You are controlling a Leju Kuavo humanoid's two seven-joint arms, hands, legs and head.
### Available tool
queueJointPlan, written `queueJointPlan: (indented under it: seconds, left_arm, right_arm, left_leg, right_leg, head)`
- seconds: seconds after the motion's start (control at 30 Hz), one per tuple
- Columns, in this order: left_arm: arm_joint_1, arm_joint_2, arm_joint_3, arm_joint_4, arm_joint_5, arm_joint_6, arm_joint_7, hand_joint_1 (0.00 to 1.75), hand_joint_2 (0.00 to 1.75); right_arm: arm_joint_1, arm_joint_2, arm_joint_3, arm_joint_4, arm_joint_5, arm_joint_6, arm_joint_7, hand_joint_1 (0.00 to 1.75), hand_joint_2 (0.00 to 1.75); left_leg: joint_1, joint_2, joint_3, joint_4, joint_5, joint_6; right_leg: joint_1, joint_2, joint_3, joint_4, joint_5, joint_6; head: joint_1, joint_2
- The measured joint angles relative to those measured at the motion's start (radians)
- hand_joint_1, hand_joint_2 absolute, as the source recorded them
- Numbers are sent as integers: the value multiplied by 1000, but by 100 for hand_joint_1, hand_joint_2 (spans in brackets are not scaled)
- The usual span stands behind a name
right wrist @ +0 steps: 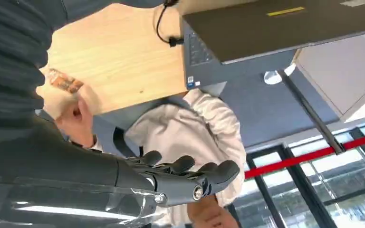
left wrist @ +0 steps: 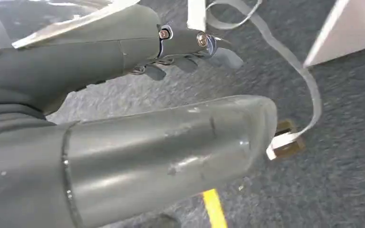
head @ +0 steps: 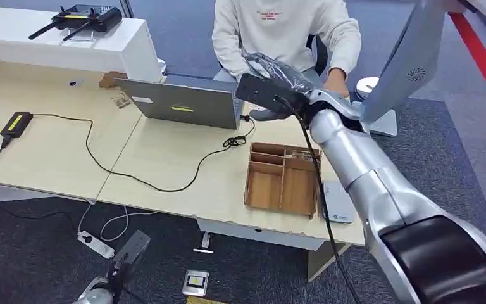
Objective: Pass the card to the sensor for recognition and then transmit it.
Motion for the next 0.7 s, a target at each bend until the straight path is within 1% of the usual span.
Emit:
queueJointPlan:
  seconds: [0.1,0.13,0.2,0.27,0.3,0.4,0.47,0.57,0.7]
  left_arm:
    - [16,5,-2,-3,56,-9,26,0,0]
    - [23,9,-1,-10,70,-6,43,0,0]
    - [36,16,-2,-29,83,17,82,0,0]
    - [45,17,-2,-32,98,34,107,0,0]
    - [51,18,-1,-35,105,37,113,0,0]
    - [64,24,-1,-59,115,43,121,0,0]
    - [67,27,-1,-68,109,53,136,0,0]
    - [66,24,-1,-63,94,58,118,0,0]
    - [58,9,2,-47,5,86,131,0,0]
  right_arm:
    - [8,-22,-5,-20,-37,37,39,0,175]
    - [12,-28,-5,-27,-38,43,54,0,175]
    - [27,-47,-3,-44,-40,54,93,0,175]
    - [54,-68,0,-59,-47,68,136,0,175]
    - [70,-76,1,-68,-50,70,154,0,175]
    - [115,-105,5,-98,-55,69,170,0,175]
    - [130,-118,6,-111,-55,70,190,0,175]
    - [169,-145,8,-136,-46,58,235,0,175]
    - [261,-198,5,-221,-9,59,334,0,175]
  left_leg:
    - [0,0,0,0,0,0]
    - [0,0,0,0,0,0]
    - [0,0,1,0,0,0]
    - [0,0,1,0,0,0]
    - [0,0,1,0,0,0]
    - [0,0,1,0,0,0]
    - [0,0,1,0,0,0]
    - [0,0,1,0,0,0]
    - [0,0,1,0,0,0]
  right_leg:
    - [0,0,0,0,0,0]
    - [0,0,0,0,0,0]
    - [0,0,0,0,0,0]
    - [0,0,1,0,0,0]
    - [0,0,1,0,0,0]
    - [0,0,0,0,0,0]
    - [0,0,0,0,0,0]
    - [0,0,1,-1,0,0]
    - [0,0,1,-1,0,0]
  head:
    - [1,0]
    - [0,0]
    - [0,0]
    - [1,0]
    - [0,0]
    - [1,0]
    - [0,0]
    - [0,0]
    - [0,0]
